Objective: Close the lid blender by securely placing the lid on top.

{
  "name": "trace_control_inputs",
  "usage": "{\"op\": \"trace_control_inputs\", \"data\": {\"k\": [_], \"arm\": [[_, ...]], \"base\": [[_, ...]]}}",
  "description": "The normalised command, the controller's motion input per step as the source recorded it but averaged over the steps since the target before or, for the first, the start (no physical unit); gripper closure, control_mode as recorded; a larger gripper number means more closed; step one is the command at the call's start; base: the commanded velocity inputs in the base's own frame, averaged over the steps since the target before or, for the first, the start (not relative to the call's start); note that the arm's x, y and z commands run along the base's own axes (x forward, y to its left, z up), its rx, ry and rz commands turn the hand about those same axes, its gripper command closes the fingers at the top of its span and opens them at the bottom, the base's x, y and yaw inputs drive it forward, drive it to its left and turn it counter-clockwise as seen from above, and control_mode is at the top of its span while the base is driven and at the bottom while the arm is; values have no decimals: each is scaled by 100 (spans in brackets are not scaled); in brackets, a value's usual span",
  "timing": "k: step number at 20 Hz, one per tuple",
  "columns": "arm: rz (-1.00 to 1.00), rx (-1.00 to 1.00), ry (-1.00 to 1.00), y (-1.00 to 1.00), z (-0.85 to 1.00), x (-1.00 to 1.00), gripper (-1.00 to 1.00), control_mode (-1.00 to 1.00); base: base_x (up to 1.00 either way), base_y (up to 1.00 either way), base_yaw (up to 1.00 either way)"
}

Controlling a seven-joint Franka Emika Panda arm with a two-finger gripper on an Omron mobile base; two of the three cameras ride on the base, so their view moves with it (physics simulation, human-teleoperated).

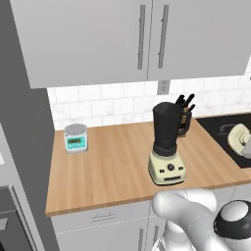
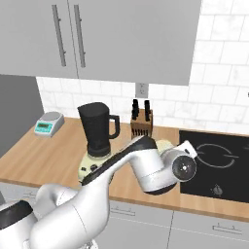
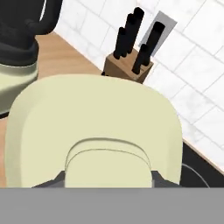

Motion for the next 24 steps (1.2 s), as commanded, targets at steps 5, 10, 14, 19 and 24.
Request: {"op": "trace_control_inputs", "data": {"k": [5, 10, 14, 19, 24], "arm": [[-1, 0, -27, 18, 100, 0, 100, -100], [-3, -8, -7, 46, 100, 4, 100, -100], [-4, -13, 5, 69, 100, 23, 100, -100], [-3, -16, 33, 90, 100, 29, 100, -100], [0, -23, 59, 95, 100, 29, 100, -100]], "base": [[0, 0, 0], [0, 0, 0], [0, 0, 0], [0, 0, 0], [0, 0, 0]]}}
